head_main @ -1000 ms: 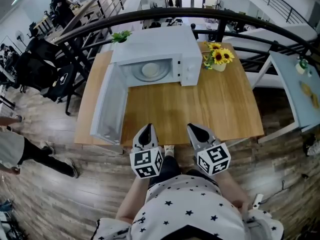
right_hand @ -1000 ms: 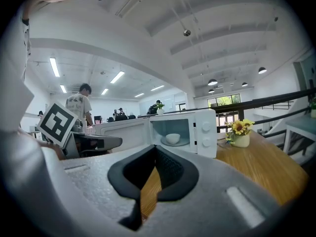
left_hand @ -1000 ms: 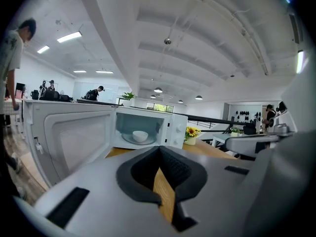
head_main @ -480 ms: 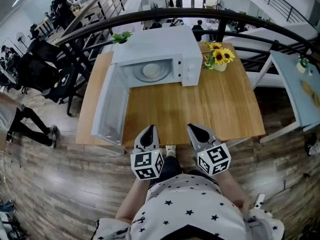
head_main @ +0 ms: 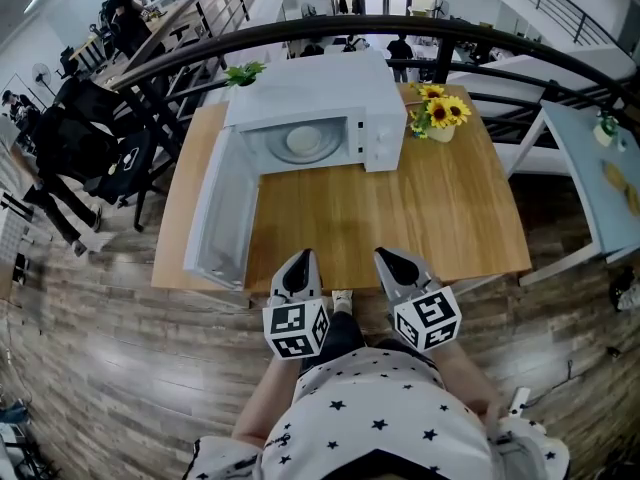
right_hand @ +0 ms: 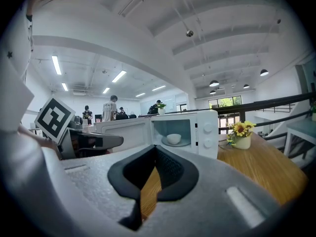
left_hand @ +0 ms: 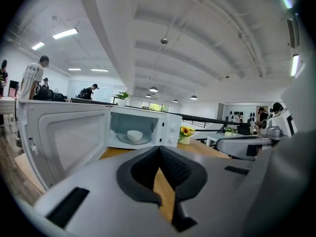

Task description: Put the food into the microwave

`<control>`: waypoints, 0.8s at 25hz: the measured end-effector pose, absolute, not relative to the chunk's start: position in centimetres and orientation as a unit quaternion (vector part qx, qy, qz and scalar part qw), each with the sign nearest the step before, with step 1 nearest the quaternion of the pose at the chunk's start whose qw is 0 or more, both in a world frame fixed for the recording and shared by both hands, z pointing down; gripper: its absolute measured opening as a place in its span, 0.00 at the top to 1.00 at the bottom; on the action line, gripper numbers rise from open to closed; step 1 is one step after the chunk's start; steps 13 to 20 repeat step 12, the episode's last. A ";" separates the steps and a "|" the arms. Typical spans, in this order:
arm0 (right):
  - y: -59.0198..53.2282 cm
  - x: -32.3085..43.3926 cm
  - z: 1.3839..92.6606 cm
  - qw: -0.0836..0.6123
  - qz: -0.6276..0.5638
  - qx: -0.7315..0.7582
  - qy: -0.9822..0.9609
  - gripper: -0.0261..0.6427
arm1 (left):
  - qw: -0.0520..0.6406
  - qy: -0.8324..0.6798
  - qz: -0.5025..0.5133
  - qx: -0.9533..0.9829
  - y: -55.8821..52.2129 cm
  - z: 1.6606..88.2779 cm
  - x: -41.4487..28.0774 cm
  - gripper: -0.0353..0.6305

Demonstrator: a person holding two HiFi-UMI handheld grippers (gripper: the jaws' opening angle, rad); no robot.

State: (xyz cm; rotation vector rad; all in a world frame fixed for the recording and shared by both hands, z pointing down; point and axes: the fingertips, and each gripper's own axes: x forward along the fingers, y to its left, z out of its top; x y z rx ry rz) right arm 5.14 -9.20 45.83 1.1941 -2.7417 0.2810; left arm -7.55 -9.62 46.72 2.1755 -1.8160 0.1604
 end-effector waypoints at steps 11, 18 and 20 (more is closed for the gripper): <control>-9.2 5.0 46.0 0.071 0.095 0.396 -0.911 0.95 | 0.151 -0.633 0.052 0.757 -9.6 46.6 -7.5 0.94; -9.1 5.0 46.0 0.071 0.095 0.396 -0.911 0.95 | 0.151 -0.634 0.052 0.757 -9.6 46.7 -7.5 0.94; -9.1 5.0 46.0 0.071 0.095 0.396 -0.911 0.95 | 0.151 -0.634 0.052 0.757 -9.6 46.7 -7.5 0.94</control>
